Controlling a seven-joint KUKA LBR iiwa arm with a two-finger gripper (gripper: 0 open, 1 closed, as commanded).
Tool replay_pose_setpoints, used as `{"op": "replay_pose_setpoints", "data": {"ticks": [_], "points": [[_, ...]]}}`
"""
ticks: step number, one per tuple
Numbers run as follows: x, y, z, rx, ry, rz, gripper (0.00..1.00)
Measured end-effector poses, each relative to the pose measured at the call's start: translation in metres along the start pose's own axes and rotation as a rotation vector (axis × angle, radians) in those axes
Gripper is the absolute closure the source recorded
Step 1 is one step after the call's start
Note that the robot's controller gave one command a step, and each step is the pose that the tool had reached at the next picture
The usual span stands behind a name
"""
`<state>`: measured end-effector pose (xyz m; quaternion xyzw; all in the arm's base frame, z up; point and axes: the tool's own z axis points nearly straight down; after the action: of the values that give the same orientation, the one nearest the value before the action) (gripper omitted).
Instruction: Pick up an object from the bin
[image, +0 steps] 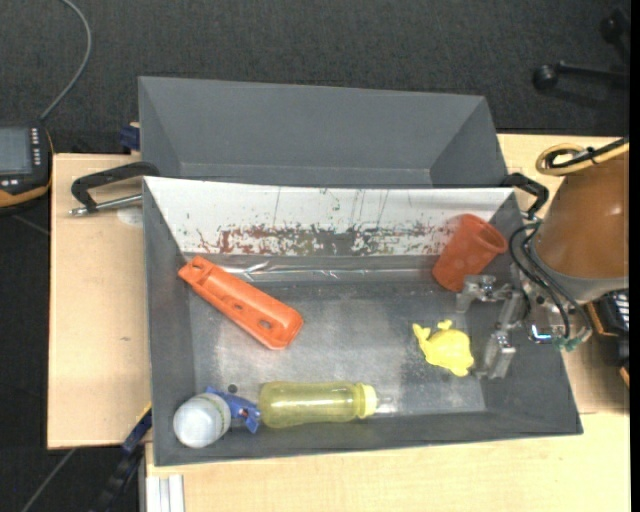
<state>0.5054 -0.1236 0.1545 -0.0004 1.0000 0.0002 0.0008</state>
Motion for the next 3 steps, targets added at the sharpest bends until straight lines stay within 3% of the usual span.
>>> {"op": "replay_pose_setpoints", "data": {"ticks": [1,2,3], "points": [[-0.008,0.042,0.03,0.0,-0.002,-0.02,0.0],[-0.026,0.075,0.04,-0.001,-0.003,-0.05,0.0],[-0.033,0.08,0.061,-0.002,-0.005,-0.035,0.0]]}}
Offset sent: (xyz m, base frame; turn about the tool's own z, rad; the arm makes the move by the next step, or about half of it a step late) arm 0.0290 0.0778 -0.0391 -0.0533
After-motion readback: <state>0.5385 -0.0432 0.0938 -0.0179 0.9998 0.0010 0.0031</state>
